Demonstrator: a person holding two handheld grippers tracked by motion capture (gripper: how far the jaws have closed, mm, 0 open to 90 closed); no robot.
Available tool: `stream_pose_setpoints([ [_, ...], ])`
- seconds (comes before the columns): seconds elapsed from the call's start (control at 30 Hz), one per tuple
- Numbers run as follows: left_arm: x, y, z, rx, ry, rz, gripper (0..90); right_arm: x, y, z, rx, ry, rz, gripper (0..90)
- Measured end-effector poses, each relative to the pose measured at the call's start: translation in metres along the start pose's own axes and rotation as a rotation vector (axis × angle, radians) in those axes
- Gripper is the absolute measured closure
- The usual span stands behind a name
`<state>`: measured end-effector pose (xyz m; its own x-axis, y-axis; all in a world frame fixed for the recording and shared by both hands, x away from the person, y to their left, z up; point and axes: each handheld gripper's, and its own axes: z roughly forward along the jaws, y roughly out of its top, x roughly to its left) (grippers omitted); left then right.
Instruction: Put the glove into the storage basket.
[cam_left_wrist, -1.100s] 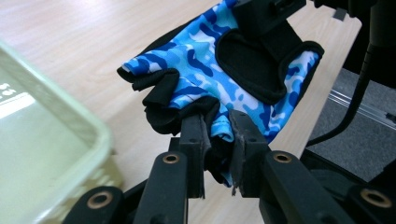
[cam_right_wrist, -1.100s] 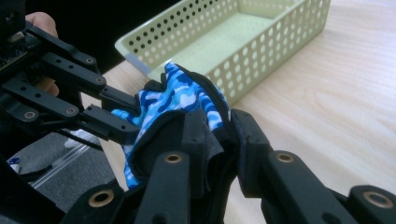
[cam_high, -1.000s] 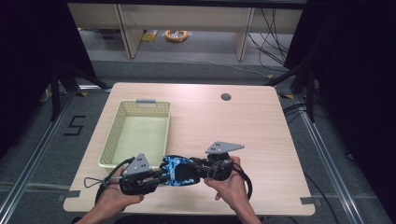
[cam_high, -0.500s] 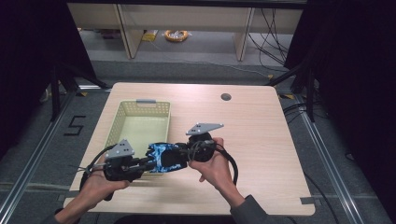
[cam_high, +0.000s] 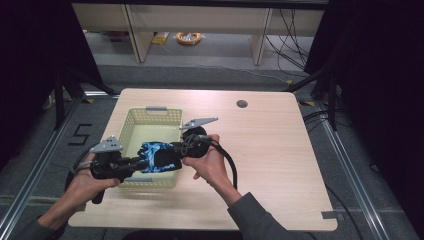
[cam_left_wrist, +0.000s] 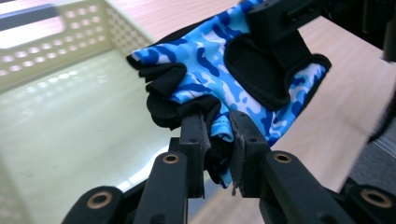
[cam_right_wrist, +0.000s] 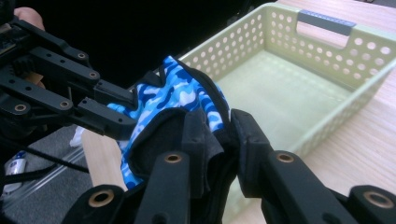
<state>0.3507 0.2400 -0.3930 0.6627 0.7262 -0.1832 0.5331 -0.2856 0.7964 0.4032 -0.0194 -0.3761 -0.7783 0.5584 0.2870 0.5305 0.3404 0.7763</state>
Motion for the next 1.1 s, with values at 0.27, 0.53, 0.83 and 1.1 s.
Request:
stream_pose_setpoints([
  [0.27, 0.029, -0.012, 0.004, 0.03, 0.036, -0.04, 76.1, -0.005, 0.009, 0.039, 0.037, -0.003, 0.024, 76.8],
  [0.53, 0.046, -0.025, 0.011, 0.074, 0.052, -0.063, 76.1, -0.008, 0.007, 0.069, 0.083, -0.02, 0.039, 76.5],
  [0.83, 0.057, -0.032, 0.019, 0.109, 0.071, -0.085, 75.7, -0.014, 0.002, 0.093, 0.123, -0.04, 0.061, 75.7],
  [1.1, 0.061, -0.036, 0.026, 0.162, 0.078, -0.073, 75.0, -0.018, -0.005, 0.103, 0.157, -0.054, 0.064, 74.9],
])
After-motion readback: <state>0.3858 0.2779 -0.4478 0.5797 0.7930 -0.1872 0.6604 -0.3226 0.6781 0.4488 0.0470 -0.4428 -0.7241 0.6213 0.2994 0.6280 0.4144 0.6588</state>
